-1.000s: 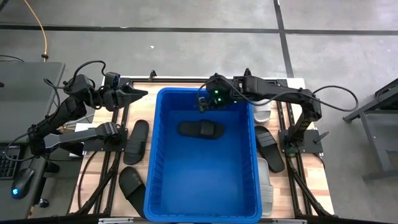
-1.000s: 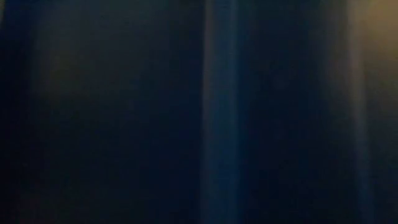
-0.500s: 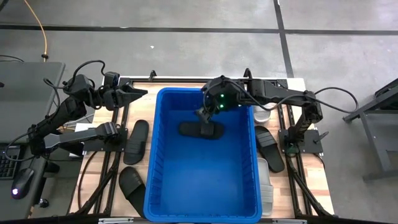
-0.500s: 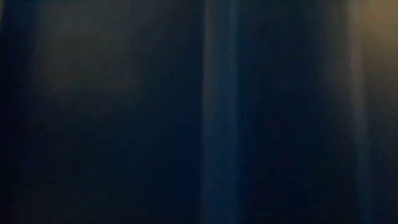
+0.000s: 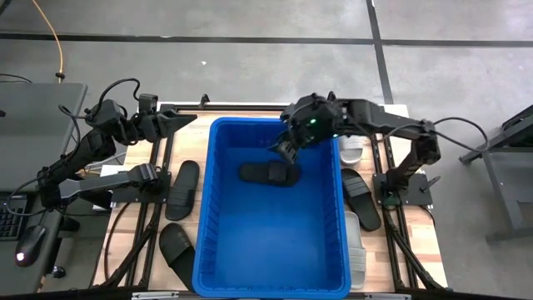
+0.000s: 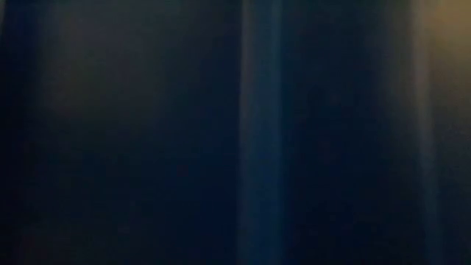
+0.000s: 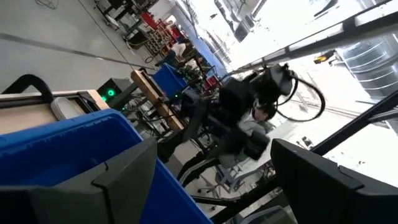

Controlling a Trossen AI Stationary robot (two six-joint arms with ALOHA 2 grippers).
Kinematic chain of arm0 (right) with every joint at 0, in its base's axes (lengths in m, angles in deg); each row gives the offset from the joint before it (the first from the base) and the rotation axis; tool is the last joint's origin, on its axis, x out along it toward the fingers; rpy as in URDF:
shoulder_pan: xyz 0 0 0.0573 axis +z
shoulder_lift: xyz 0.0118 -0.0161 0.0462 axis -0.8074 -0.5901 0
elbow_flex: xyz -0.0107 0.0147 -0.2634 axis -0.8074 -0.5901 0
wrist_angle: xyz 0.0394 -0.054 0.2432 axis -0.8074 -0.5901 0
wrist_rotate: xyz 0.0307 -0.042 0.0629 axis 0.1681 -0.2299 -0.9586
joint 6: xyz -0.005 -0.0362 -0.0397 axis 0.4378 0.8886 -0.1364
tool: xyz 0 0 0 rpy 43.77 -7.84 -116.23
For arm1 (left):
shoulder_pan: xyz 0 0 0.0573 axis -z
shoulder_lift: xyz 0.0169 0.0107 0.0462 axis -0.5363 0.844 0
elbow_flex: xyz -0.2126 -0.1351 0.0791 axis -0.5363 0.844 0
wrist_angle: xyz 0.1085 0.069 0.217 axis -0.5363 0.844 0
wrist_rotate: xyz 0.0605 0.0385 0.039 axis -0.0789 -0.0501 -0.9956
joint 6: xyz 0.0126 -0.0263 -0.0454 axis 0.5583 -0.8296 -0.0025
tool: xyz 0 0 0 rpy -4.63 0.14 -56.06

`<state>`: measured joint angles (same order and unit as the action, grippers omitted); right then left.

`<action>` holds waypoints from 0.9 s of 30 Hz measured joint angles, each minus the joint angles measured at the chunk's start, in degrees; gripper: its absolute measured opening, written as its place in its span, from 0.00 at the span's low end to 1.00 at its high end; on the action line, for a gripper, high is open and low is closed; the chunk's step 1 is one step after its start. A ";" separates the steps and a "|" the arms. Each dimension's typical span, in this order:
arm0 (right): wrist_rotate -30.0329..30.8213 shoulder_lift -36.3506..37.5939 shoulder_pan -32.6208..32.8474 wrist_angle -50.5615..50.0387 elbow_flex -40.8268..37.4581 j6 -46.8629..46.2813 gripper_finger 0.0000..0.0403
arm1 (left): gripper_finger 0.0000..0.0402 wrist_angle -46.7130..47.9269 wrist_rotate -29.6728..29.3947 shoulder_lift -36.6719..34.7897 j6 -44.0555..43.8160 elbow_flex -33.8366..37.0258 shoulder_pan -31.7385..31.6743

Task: Pick and place slides into bin
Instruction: Put the right black slide in the bin

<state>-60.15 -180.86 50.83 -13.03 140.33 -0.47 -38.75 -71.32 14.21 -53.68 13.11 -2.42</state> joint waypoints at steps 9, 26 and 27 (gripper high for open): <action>16.02 14.16 2.73 -14.19 0.00 -13.62 0.54 | 0.75 -0.02 9.31 0.00 -1.53 0.00 -0.02; 60.54 41.66 44.08 -7.62 -28.78 -42.93 0.54 | 0.75 -6.23 13.99 -1.68 -4.78 0.00 0.00; 63.01 43.62 45.68 -5.79 -32.60 -44.86 0.54 | 0.75 -6.21 13.87 -1.68 -4.78 0.00 0.00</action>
<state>2.86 -137.24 96.51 -18.82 107.73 -45.33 -44.95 -57.45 12.52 -58.46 13.11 -2.42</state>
